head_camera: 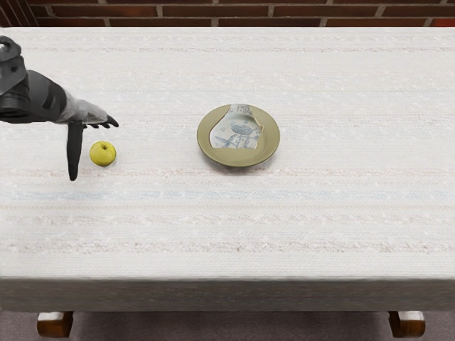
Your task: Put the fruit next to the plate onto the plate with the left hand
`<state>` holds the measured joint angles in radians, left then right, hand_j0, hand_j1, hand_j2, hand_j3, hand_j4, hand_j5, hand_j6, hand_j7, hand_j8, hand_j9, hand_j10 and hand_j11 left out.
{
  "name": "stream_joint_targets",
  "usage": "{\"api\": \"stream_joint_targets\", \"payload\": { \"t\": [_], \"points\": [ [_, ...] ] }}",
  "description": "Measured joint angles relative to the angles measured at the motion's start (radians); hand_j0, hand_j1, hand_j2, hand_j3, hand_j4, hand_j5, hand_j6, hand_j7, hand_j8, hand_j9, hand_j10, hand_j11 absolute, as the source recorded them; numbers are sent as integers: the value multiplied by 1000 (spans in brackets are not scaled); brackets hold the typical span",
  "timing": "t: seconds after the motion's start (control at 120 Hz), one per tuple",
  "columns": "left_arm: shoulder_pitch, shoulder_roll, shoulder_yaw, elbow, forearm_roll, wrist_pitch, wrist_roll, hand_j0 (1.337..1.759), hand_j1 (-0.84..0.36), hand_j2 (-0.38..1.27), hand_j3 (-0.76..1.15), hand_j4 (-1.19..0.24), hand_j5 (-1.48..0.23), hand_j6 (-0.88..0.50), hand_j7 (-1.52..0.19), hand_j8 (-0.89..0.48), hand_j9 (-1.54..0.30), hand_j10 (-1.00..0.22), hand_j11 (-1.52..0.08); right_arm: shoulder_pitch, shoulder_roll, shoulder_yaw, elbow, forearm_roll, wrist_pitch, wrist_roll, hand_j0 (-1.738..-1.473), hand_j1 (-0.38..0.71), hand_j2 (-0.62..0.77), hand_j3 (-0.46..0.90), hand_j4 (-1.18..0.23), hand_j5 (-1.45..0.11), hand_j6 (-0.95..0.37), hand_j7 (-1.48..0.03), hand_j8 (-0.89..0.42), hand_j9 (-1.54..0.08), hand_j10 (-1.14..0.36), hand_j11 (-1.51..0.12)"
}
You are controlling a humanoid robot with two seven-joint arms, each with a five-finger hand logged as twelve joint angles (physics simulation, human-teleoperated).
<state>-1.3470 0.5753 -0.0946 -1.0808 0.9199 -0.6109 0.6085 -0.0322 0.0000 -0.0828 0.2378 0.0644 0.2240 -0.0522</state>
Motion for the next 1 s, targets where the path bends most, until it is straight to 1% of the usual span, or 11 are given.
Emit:
{"api": "stream_joint_targets", "payload": {
  "t": [0.108,0.267,0.317,0.375,0.45,0.567,0.658,0.717,0.833,1.0],
  "points": [
    [9,0,1,-46,78,32,2,1658,349,0,0,-3,0,-4,0,-4,0,-3,0,0,0,0,0,0,0,0,-1658,-334,-3,0,-12,-16,-12,-16,-12,-16,-12,-16],
    [34,-2,1,-72,165,118,2,1658,349,1,0,-3,0,-4,0,-4,0,-3,0,0,0,-1,0,0,0,0,-1658,-334,-3,0,-12,-16,-12,-16,-12,-16,-12,-16],
    [48,-30,2,-78,177,146,2,1658,349,1,0,-3,0,-4,0,-4,0,-3,0,0,0,-1,0,0,0,0,-1658,-334,-3,0,-12,-16,-12,-16,-12,-16,-12,-16],
    [73,-54,9,-82,217,190,2,1658,349,1,0,-3,-1,-4,0,-4,0,-3,0,0,0,-1,0,0,0,0,-1658,-334,-3,0,-12,-16,-12,-17,-12,-16,-12,-16],
    [80,-62,14,-85,255,241,2,1658,347,1,0,-6,-4,-7,-4,-7,-3,-5,-3,0,0,-1,0,0,0,0,-1658,-334,-3,0,-12,-16,-12,-16,-12,-16,-12,-16],
    [92,-65,37,-87,280,295,2,1658,330,4,0,-20,-22,-21,-22,-21,-22,-20,-22,0,0,0,0,0,0,0,-1658,-334,-3,0,-13,-16,-12,-17,-12,-17,-12,-17],
    [103,-94,48,-87,291,328,2,1658,319,7,0,-30,-35,-31,-34,-31,-34,-29,-34,0,0,0,0,0,0,0,-1658,-334,-3,0,-13,-17,-12,-17,-12,-17,-13,-17],
    [128,-102,55,-88,315,356,2,1658,314,7,0,-34,-40,-35,-40,-35,-39,-33,-39,0,0,0,0,0,0,0,-1658,-334,-3,0,-12,-16,-12,-16,-12,-16,-12,-16],
    [129,-103,61,-89,337,382,2,1658,293,11,0,-51,-62,-53,-62,-52,-62,-51,-62,0,0,0,0,0,0,0,-1658,-334,-3,0,-12,-16,-12,-16,-12,-16,-12,-16],
    [135,-102,66,-87,346,393,2,1658,217,24,0,-115,-145,-116,-145,-116,-145,-115,-145,0,0,0,0,0,0,0,-1658,-334,-3,0,-12,-16,-12,-16,-12,-16,-12,-16]
  ]
}}
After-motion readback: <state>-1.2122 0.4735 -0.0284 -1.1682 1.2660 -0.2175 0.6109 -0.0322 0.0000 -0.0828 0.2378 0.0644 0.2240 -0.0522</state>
